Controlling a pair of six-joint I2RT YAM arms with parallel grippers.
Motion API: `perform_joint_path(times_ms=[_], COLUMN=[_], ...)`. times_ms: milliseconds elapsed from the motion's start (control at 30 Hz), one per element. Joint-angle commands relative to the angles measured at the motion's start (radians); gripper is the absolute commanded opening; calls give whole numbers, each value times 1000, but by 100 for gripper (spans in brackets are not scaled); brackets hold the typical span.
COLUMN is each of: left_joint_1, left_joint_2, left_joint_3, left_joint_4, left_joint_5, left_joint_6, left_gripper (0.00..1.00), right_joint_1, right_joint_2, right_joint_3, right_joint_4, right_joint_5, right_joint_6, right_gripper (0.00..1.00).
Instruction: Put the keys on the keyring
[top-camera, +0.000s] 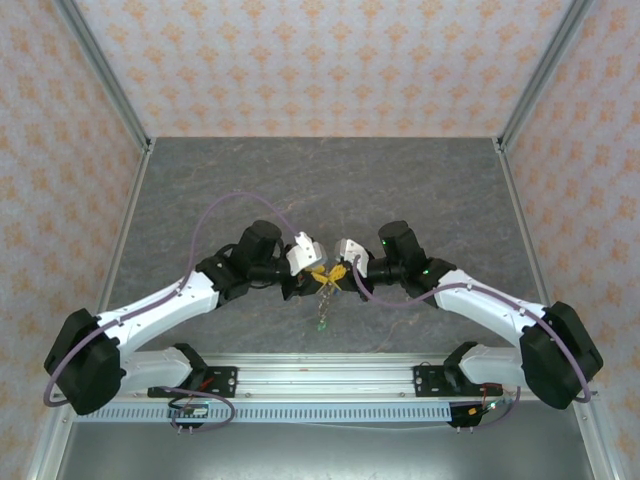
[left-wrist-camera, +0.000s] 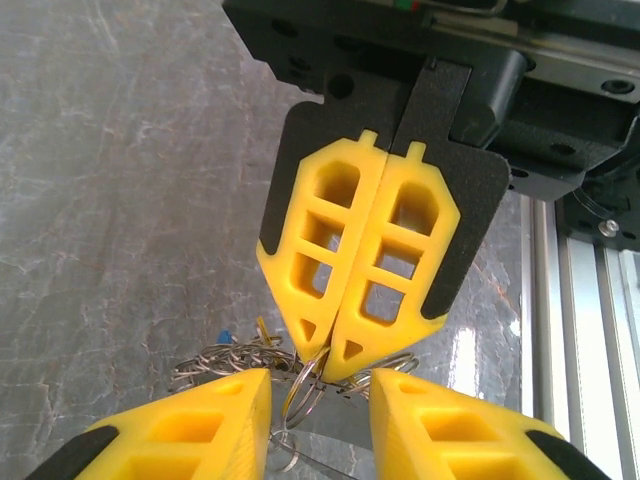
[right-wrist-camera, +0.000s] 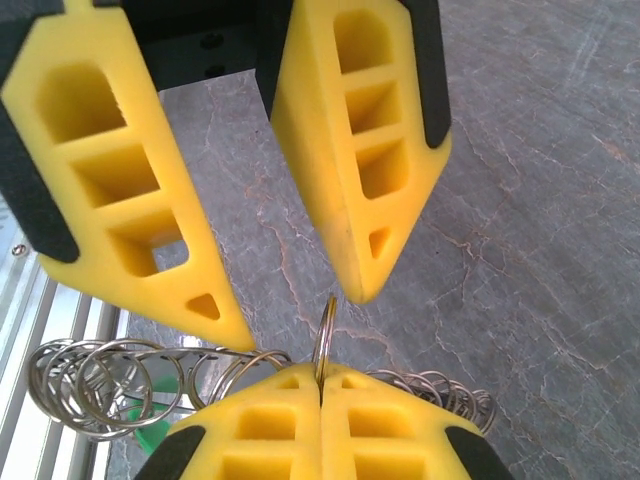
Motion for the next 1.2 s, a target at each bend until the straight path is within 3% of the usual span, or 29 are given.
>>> perform_joint_path(times_ms=[0, 167, 367, 733, 833, 1167], left_joint_1=[-6, -4, -4, -3, 0, 27], left_joint_2=[16, 26, 35, 54, 38, -53], left_joint_3=[41, 70, 79, 91, 82, -66], left_joint_4=[-92, -174, -142, -143, -139, 215], left_joint_5=[43, 40, 62, 60, 42, 87], left_joint_6=[62, 122, 112, 118, 113, -97], left_gripper=[31, 30, 26, 0, 0, 0], right_joint_1=[2, 1, 1, 2, 1, 2], right_joint_2=[-11, -11, 1, -18, -26, -48], right_joint_3=[48, 58, 75, 60, 32, -117], right_joint_4=[6, 8, 1, 29, 61, 281], right_joint_5=[-32, -33, -55, -13, 10, 42], right_joint_6=[-35, -41, -53, -46, -29, 115], right_gripper=[0, 0, 0, 0, 0, 12])
